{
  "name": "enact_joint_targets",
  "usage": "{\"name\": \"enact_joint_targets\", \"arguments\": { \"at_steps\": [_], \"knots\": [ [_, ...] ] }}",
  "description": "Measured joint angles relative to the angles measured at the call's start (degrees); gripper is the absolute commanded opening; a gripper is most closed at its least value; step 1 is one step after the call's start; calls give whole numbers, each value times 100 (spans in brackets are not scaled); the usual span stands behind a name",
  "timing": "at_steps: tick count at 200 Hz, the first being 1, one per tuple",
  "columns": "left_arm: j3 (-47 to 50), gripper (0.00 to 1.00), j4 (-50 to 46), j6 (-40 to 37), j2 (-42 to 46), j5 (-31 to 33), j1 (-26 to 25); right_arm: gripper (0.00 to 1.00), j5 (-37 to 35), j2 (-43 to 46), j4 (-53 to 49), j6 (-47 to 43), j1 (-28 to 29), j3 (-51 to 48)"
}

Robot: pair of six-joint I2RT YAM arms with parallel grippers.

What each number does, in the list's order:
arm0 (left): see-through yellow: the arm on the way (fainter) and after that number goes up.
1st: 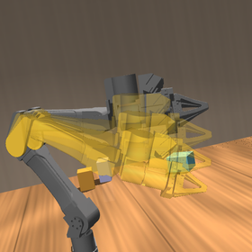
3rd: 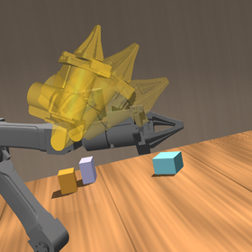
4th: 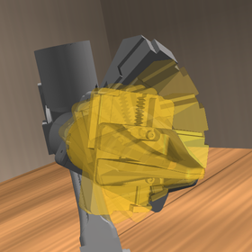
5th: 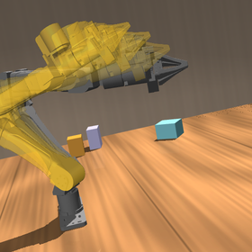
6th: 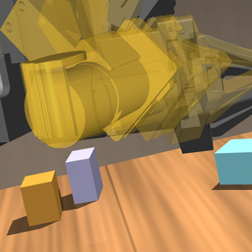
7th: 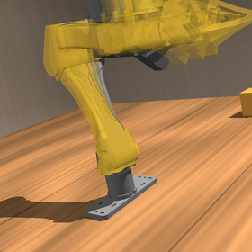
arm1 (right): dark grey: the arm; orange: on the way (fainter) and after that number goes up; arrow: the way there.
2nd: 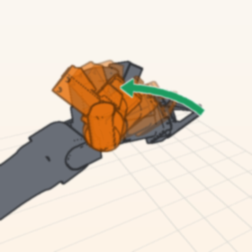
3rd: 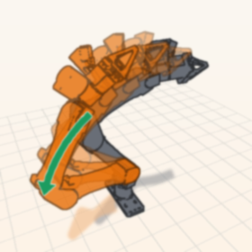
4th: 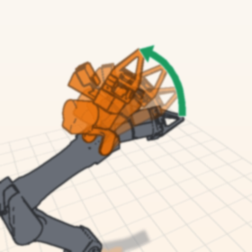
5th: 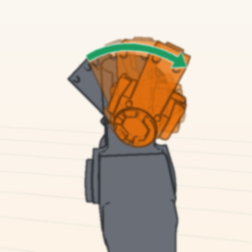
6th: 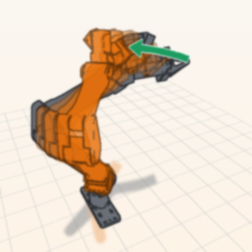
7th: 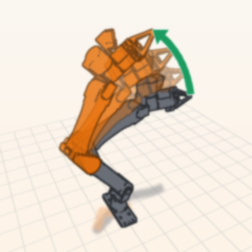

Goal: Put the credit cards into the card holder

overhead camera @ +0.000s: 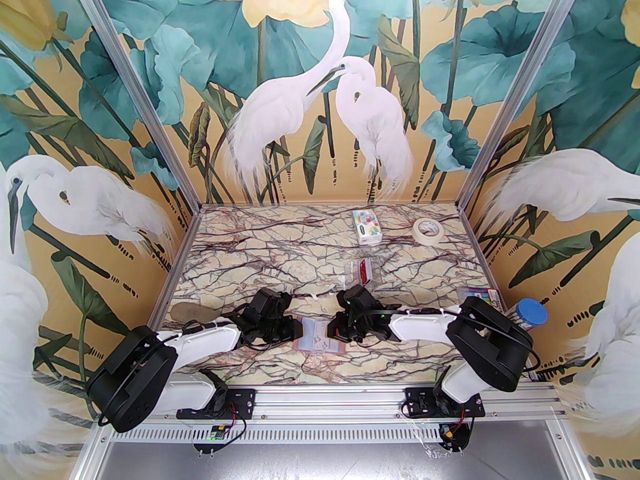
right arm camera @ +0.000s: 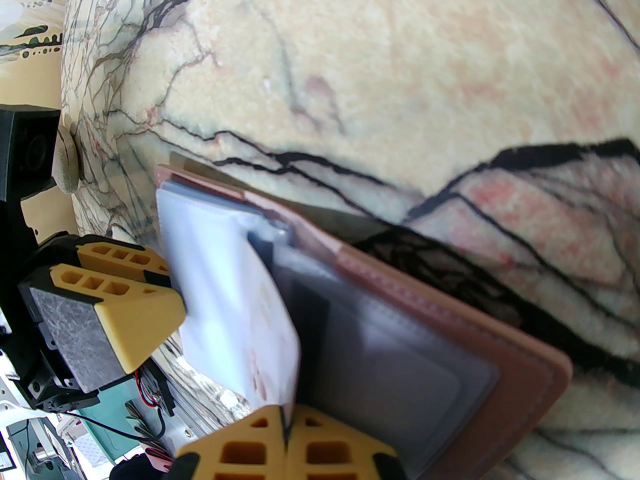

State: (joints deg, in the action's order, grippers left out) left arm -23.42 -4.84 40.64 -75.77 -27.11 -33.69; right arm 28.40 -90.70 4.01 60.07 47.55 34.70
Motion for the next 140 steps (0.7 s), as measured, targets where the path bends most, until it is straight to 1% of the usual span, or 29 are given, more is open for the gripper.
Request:
{"name": "enact_joint_targets", "arguments": {
  "at_steps": [29,83,111,140],
  "knots": [
    [0,21,-7,-28,7,4,0,0,-7,-7,-59,-33,2,31],
    [-9,21,-28,-90,7,7,0,15,-33,-7,-243,-118,2,105],
    [-11,21,-26,-107,7,7,0,19,-101,-11,-485,-168,2,111],
    [-11,21,-26,-107,7,7,0,27,-127,-11,-647,-232,4,221]
  ]
}}
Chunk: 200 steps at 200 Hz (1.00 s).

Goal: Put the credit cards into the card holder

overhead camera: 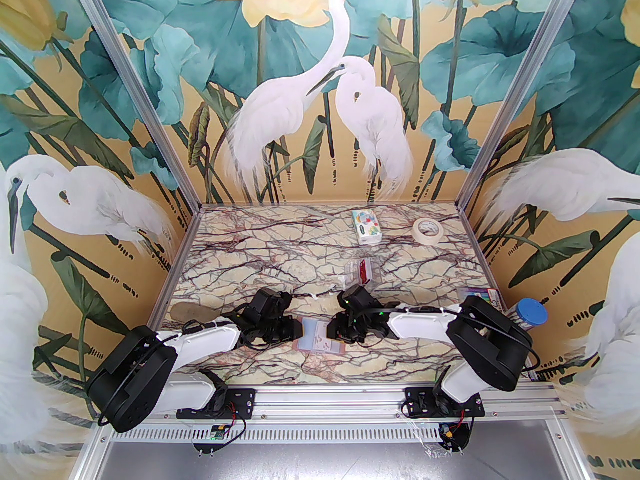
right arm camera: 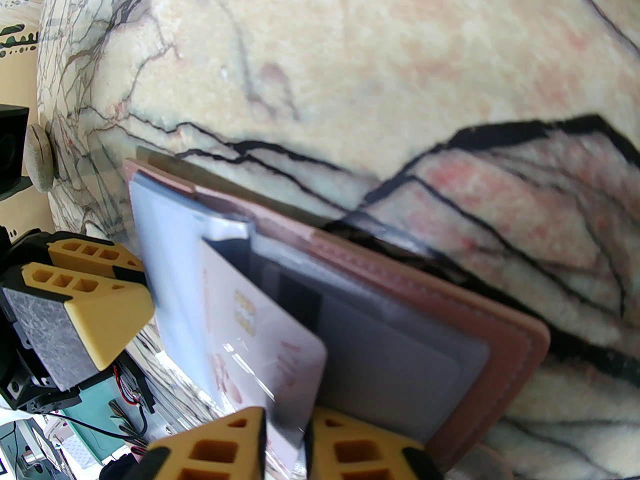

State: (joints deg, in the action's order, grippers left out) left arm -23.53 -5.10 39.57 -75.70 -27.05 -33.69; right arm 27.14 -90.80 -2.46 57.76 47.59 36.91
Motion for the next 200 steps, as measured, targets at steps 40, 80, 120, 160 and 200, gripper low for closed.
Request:
{"name": "enact_joint_targets", "arguments": {
  "at_steps": [40,80,120,160,200],
  "knots": [
    [0,21,0,0,0,0,0,31,-42,0,-216,-44,9,133],
    [0,21,0,0,0,0,0,32,-68,0,-444,-61,9,236],
    [0,21,0,0,0,0,0,31,-149,0,-645,-59,9,334],
    [0,21,0,0,0,2,0,31,-192,-42,-811,-59,9,472],
    [0,21,-2,0,0,2,0,31,-208,-142,-907,-59,31,562]
  ]
}}
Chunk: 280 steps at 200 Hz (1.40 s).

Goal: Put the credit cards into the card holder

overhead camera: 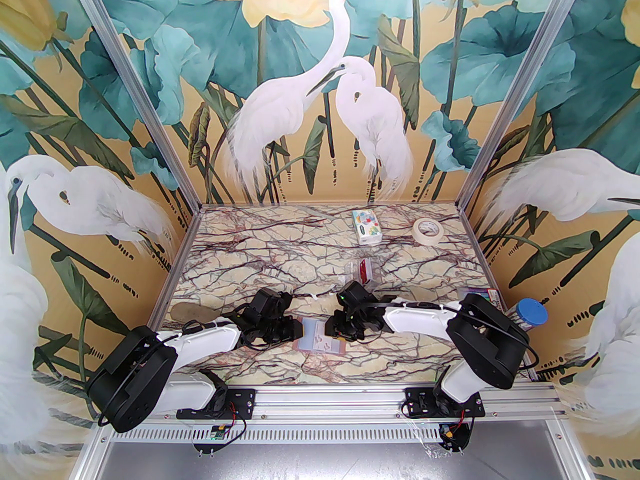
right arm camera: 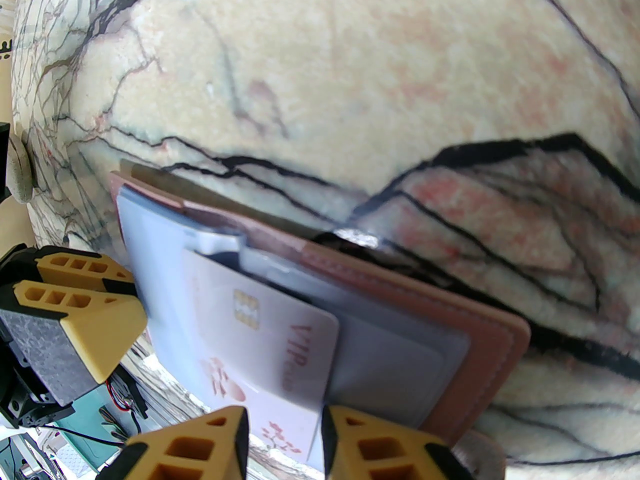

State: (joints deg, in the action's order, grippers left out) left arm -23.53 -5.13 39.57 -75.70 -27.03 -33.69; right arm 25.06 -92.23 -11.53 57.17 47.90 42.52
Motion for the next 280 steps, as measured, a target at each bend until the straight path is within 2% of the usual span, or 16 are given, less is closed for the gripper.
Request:
{"name": "enact_joint_targets", "arguments": {
  "at_steps": [165,280],
  "knots": [
    [0,20,2,-2,0,0,0,30,-48,-205,-162,0,129,278],
    [0,20,2,-2,0,0,0,27,-107,-496,-304,2,321,634]
  ]
}}
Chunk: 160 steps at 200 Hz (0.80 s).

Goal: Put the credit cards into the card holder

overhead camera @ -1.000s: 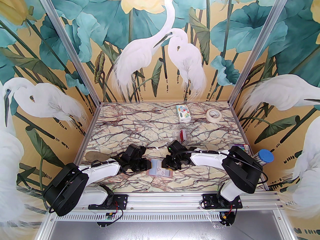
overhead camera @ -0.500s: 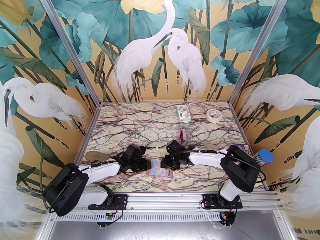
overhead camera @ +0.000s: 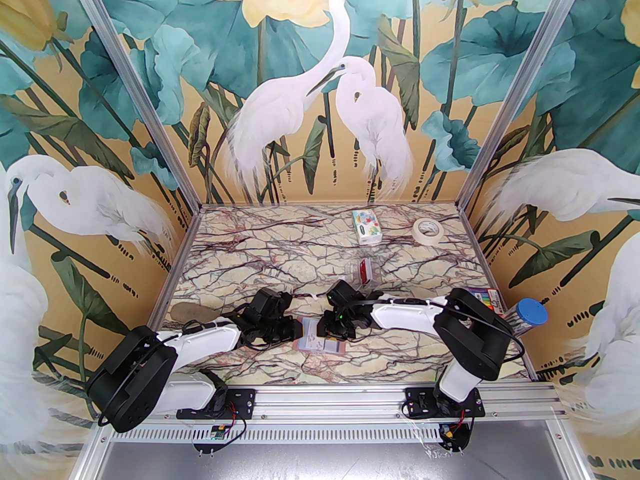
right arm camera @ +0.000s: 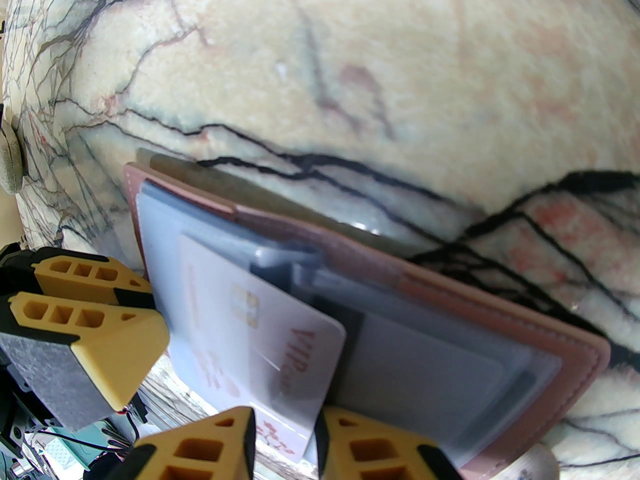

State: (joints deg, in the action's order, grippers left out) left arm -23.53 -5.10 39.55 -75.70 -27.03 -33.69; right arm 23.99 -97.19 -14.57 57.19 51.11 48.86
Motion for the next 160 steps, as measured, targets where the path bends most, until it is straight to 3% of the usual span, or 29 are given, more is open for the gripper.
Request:
{"name": "enact_joint_targets", "arguments": {
  "at_steps": [160],
  "knots": [
    [2,20,0,-17,-4,0,0,25,-2,-387,-199,-2,168,494]
  ]
}}
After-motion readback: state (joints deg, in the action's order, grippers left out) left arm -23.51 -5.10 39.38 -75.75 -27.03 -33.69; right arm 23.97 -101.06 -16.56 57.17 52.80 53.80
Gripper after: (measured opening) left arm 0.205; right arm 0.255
